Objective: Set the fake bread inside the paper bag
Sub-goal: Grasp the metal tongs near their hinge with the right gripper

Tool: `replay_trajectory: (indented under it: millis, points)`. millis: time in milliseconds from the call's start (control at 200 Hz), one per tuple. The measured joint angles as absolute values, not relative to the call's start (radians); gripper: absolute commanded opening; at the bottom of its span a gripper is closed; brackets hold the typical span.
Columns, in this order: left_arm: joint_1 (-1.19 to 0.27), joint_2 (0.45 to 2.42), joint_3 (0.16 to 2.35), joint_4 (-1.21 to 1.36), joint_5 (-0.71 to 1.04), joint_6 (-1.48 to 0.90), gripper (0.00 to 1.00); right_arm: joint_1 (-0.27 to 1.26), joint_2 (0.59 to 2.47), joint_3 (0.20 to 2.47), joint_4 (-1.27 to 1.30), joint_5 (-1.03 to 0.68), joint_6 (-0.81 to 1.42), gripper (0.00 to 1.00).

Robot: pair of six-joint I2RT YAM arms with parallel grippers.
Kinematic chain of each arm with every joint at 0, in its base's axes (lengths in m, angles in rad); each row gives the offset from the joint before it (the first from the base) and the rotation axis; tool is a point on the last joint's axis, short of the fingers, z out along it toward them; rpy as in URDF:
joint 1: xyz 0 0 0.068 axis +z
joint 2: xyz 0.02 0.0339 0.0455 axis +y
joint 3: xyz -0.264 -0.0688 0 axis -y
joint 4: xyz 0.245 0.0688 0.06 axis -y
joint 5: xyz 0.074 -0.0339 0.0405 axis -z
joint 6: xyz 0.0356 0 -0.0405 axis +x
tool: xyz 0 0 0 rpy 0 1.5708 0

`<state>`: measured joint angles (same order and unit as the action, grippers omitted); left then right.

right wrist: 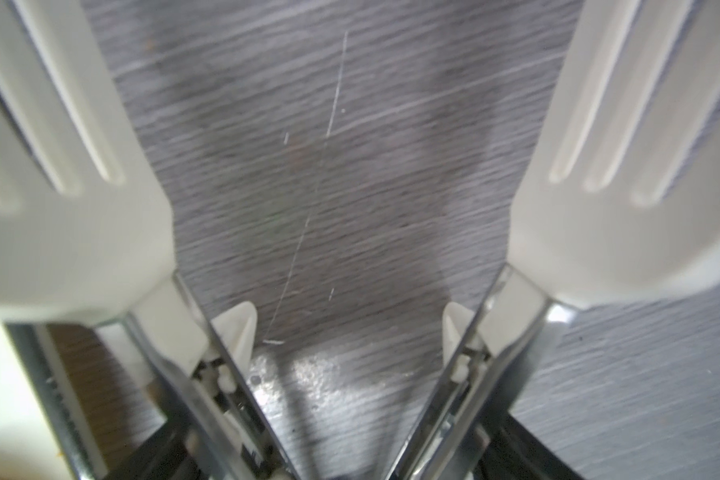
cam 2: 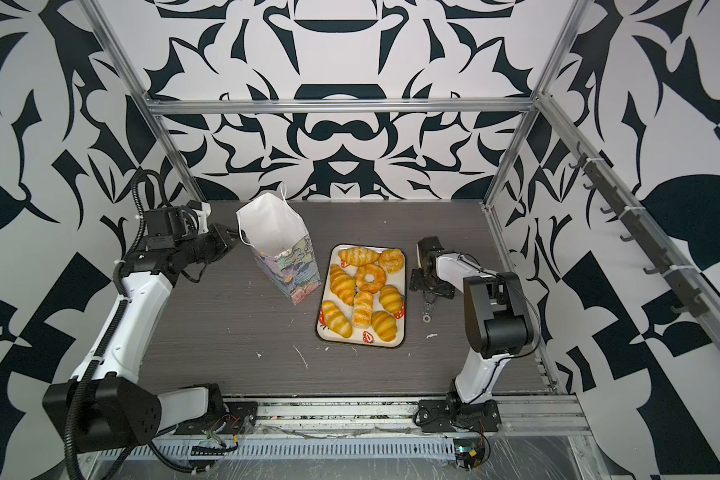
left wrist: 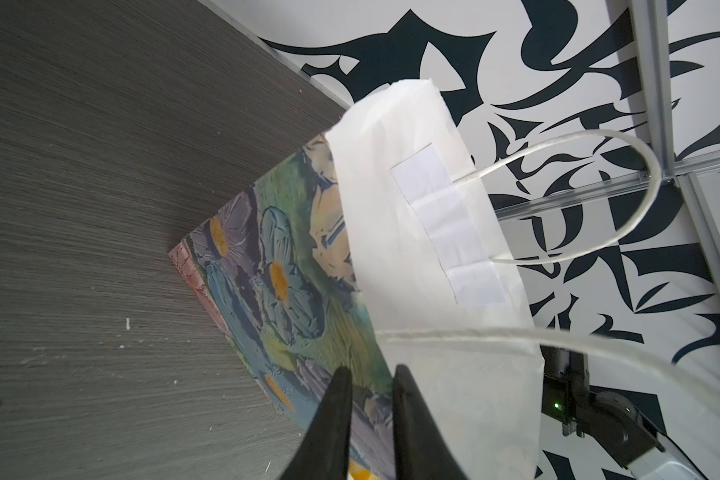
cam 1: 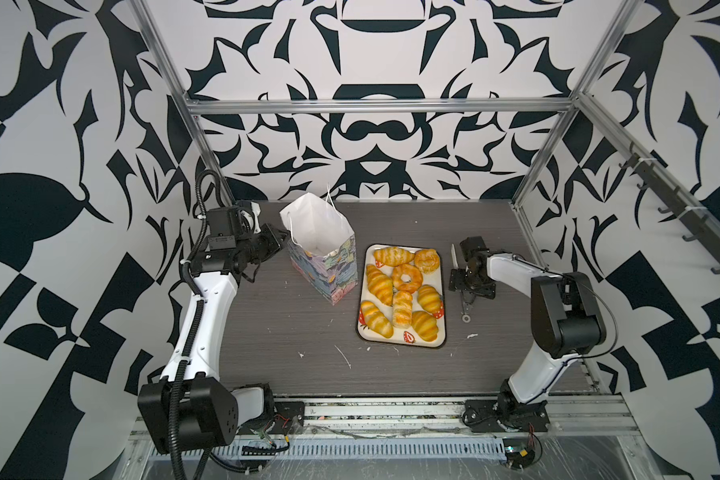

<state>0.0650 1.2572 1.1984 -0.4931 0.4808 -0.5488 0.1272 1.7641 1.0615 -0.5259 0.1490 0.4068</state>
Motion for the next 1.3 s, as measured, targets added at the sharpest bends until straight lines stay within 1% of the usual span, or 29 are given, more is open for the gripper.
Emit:
replay_trajectory:
  millis: [240, 575, 765, 965, 1295]
  points:
    - [0.062, 1.257, 1.199, -0.494, 0.484, -0.549, 0.22, 0.118, 1.765, 1.061, -0.526, 0.148, 0.407, 0.87]
    - [0.06, 1.257, 1.198, -0.495, 0.485, -0.549, 0.22, 0.117, 1.772, 1.062, -0.517, 0.133, 0.408, 0.76]
    - [0.06, 1.257, 1.198, -0.495, 0.486, -0.549, 0.22, 0.117, 1.773, 1.062, -0.513, 0.131, 0.407, 0.72]
    - [0.06, 1.257, 1.199, -0.495, 0.487, -0.549, 0.21, 0.117, 1.77, 1.061, -0.511, 0.131, 0.403, 0.66]
    - [0.06, 1.257, 1.199, -0.495, 0.488, -0.549, 0.21, 0.117, 1.699, 1.047, -0.527, 0.122, 0.396, 0.64]
